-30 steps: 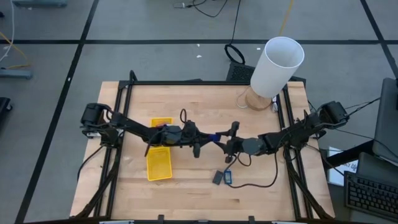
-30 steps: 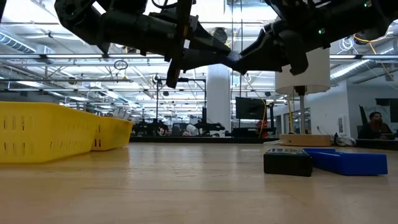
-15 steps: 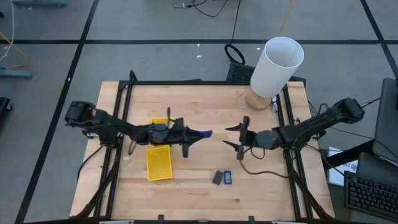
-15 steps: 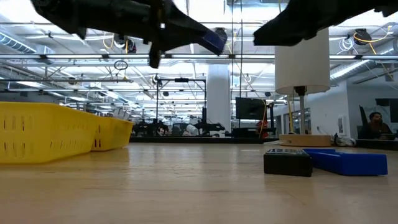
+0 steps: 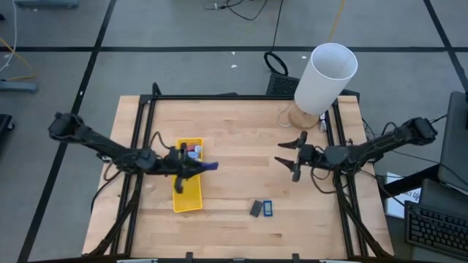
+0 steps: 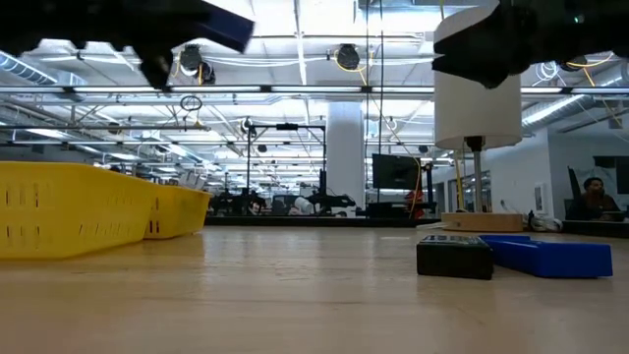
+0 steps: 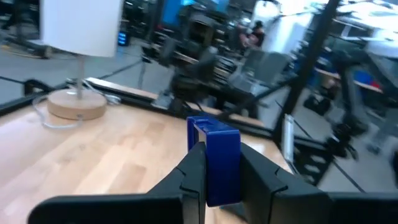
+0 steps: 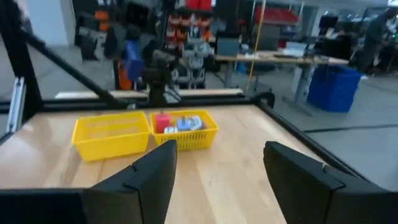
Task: Pick & Place Office items
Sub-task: Put the top blue digital timer into the bottom yellow bin, then put the blue digital timer into the bottom yellow bin
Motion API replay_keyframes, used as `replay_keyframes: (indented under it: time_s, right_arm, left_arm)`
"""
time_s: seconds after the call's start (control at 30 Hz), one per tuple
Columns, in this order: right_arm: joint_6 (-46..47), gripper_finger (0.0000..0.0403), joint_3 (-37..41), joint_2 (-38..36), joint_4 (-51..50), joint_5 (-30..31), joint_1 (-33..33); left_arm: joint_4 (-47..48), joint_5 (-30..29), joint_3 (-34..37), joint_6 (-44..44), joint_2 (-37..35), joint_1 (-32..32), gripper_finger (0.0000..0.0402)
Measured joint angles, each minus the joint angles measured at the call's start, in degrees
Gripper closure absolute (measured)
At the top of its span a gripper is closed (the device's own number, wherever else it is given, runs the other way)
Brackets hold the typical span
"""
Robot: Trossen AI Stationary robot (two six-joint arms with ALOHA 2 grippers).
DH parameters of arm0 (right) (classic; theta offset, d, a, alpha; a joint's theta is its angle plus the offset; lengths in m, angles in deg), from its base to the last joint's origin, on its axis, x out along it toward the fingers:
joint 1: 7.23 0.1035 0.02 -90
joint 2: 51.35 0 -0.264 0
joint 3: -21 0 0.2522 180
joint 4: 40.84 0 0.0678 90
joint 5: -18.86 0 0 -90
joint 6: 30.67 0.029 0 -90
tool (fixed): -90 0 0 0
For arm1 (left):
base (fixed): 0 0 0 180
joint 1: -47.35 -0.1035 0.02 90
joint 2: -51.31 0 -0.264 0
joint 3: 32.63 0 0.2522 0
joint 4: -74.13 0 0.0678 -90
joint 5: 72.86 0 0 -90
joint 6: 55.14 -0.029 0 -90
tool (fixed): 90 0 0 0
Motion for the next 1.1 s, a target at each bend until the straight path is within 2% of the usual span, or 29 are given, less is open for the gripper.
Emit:
replay_keyframes:
  time_s: [0.13, 0.27, 0.37, 0.53, 0.67, 0.83, 1.0, 1.1]
  right_arm:
    - [-0.6, 0.0173, 3.7, -0.9, 7.3, -5.9, -2.1]
    - [1.7, 0.0179, 4.9, -2.0, 8.3, -11.3, -4.5]
    - [2.3, 0.0182, 5.0, -2.4, 8.1, -12.0, -5.8]
    - [2.3, 0.0183, 5.0, -2.6, 7.4, -12.1, -6.6]
    - [2.0, 0.0184, 5.0, -2.6, 7.0, -12.0, -6.6]
    - [1.7, 0.0184, 5.0, -2.6, 7.0, -11.9, -6.7]
    - [1.6, 0.0188, 5.0, -2.6, 7.0, -12.0, -7.7]
    - [1.6, 0.0187, 5.0, -2.6, 7.0, -12.7, -8.6]
  left_arm:
    - [1.8, -0.6, 2.9, -0.1, -4.8, 3.8, 0.0341]
    - [3.9, -0.8, 4.4, -0.1, -7.1, 7.3, 0.0341]
    - [7.3, -1.2, 4.9, 0.9, -7.6, 10.4, 0.0341]
    - [14.1, 0.4, 4.9, 9.0, -7.4, 16.6, 0.0341]
    - [18.4, -4.7, 4.9, 15.4, -7.4, 22.0, 0.0341]
    - [21.3, -9.7, 4.9, 19.2, -7.4, 26.9, 0.0338]
    - [28.1, -16.0, 4.9, 25.0, -7.4, 29.7, 0.0297]
    - [34.9, -20.3, 4.9, 32.4, -7.4, 30.2, 0.0290]
